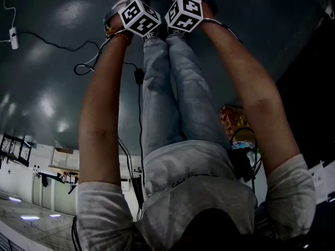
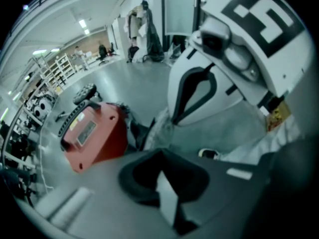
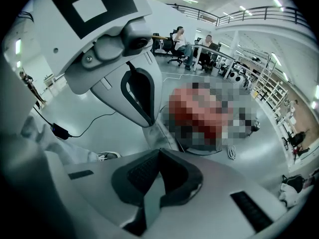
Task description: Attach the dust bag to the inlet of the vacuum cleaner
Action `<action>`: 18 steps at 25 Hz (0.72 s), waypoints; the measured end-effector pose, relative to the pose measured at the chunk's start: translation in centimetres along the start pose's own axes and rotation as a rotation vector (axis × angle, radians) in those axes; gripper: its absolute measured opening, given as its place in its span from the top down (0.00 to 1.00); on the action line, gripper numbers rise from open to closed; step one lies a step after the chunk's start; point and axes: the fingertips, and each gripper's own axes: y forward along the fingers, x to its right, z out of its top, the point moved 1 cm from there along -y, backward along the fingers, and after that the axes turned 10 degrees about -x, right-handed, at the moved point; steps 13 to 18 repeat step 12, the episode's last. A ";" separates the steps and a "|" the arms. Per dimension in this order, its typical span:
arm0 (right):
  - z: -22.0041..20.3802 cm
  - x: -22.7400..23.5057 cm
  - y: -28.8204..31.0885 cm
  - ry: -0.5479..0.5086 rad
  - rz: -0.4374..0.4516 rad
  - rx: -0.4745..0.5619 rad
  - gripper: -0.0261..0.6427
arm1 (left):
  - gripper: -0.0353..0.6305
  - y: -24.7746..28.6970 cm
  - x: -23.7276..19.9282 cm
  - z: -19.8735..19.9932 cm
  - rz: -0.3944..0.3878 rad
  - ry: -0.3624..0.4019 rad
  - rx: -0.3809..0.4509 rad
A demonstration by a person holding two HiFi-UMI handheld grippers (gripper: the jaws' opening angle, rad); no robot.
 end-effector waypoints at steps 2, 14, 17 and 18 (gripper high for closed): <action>0.1 0.0 0.0 -0.005 0.001 0.001 0.94 | 0.94 0.0 -0.1 0.0 0.000 0.000 -0.001; 0.2 -0.1 0.0 -0.025 0.004 0.007 0.94 | 0.94 -0.1 -0.1 0.4 -0.003 -0.003 0.000; 0.2 -0.1 0.0 -0.025 0.004 0.007 0.94 | 0.94 -0.1 -0.1 0.4 -0.003 -0.003 0.000; 0.2 -0.1 0.0 -0.025 0.004 0.007 0.94 | 0.94 -0.1 -0.1 0.4 -0.003 -0.003 0.000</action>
